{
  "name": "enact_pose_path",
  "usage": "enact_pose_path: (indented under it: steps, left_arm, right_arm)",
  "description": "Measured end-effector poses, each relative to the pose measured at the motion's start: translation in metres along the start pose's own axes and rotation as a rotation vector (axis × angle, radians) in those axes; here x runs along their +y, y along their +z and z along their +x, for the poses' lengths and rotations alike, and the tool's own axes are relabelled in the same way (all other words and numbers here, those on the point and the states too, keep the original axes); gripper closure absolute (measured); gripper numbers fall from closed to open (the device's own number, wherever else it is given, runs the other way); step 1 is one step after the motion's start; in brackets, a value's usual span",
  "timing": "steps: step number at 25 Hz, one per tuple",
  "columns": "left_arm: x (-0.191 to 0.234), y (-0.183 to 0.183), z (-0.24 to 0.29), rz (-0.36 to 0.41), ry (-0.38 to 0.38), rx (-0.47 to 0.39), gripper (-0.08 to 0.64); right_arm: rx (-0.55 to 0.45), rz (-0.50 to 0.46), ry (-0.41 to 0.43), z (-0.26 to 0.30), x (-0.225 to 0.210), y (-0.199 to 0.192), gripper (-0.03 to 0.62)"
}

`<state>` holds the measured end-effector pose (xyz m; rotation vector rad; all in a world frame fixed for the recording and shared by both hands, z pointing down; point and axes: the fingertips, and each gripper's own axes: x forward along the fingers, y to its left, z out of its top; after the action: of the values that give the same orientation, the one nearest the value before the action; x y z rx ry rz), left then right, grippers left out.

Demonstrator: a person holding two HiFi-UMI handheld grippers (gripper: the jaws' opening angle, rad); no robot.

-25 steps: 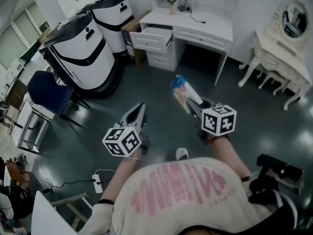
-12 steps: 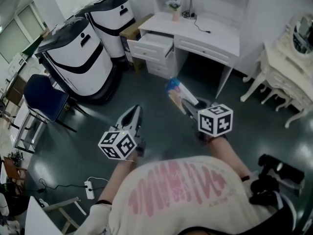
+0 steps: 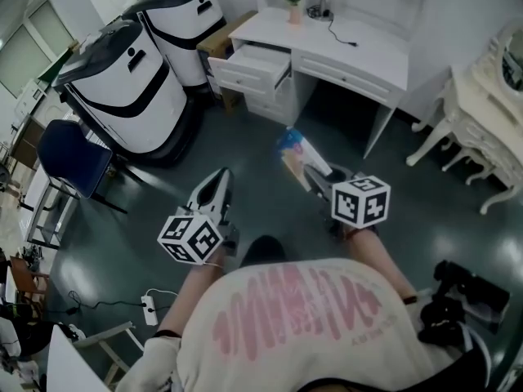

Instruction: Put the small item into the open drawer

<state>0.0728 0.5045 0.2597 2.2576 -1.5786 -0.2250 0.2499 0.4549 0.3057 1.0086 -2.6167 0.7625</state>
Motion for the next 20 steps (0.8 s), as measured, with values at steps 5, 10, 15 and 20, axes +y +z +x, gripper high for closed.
enact_pose_path:
  steps: [5,10,15,20]
  left_arm:
    - [0.009,-0.004,0.015,-0.006,0.002,0.014,0.531]
    - [0.03,-0.011,0.041,-0.022,-0.004,0.033,0.531]
    - [0.071,-0.002,0.077,-0.047,-0.003,0.04,0.531]
    - [0.114,0.025,0.121,-0.044,-0.017,0.03,0.531]
  right_arm:
    - [0.003,0.014,-0.004,0.012,-0.012,0.004,0.502]
    - [0.029,0.016,-0.007,0.043,-0.026,0.008,0.502]
    - [0.045,0.01,-0.025,0.088,-0.042,0.03,0.502]
    - [0.046,0.007,-0.037,0.141,-0.056,0.064,0.502]
